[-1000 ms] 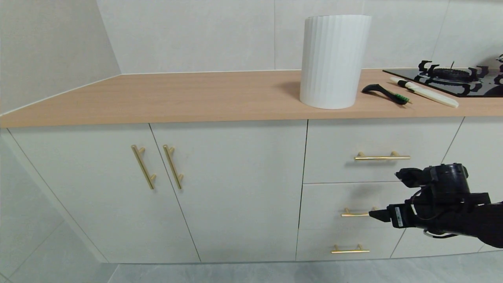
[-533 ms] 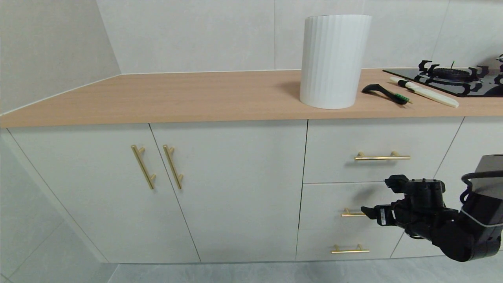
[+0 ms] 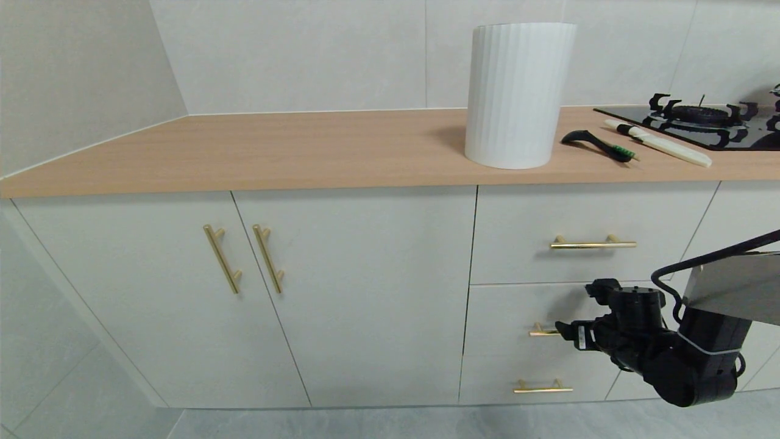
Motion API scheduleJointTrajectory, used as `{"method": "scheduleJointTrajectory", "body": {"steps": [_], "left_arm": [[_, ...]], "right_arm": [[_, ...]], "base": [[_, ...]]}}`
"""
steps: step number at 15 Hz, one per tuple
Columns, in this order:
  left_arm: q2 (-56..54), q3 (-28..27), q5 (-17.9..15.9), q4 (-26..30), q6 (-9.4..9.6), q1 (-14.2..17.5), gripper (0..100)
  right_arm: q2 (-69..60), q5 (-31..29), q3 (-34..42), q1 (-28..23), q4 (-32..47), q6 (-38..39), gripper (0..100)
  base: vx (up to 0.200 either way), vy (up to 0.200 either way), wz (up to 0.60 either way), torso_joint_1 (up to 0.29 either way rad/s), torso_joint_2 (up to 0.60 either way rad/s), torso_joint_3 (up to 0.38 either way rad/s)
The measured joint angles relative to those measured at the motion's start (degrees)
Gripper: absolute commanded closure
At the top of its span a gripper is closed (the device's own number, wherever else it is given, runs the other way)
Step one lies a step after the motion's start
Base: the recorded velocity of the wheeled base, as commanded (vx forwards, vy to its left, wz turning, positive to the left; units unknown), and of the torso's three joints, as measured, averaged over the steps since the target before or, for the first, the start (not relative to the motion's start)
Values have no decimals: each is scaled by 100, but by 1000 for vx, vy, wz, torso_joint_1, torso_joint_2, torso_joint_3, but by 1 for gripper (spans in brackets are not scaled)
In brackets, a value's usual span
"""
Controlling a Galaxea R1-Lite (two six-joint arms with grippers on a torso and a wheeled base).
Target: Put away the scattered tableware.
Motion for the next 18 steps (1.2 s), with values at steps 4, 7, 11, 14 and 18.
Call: {"method": "scheduleJointTrajectory", "body": {"steps": [4, 7, 11, 14, 18], "left_arm": [[0, 0, -1, 0, 0, 0, 0], [0, 0, 0, 0, 0, 0, 0], [0, -2, 0, 2, 0, 0, 0], [0, -2, -1, 2, 0, 0, 0], [0, -2, 0, 0, 0, 0, 0]], "right_arm": [[241, -55, -263, 26, -2, 94, 0], [396, -174, -405, 30, 17, 80, 0], [462, -180, -413, 23, 60, 66, 0], [462, -180, -410, 23, 184, 61, 0], [452, -176, -410, 20, 228, 52, 0]], "base": [[0, 0, 0, 0, 0, 0], [0, 0, 0, 0, 0, 0], [0, 0, 0, 0, 0, 0], [0, 0, 0, 0, 0, 0], [0, 0, 0, 0, 0, 0]]}}
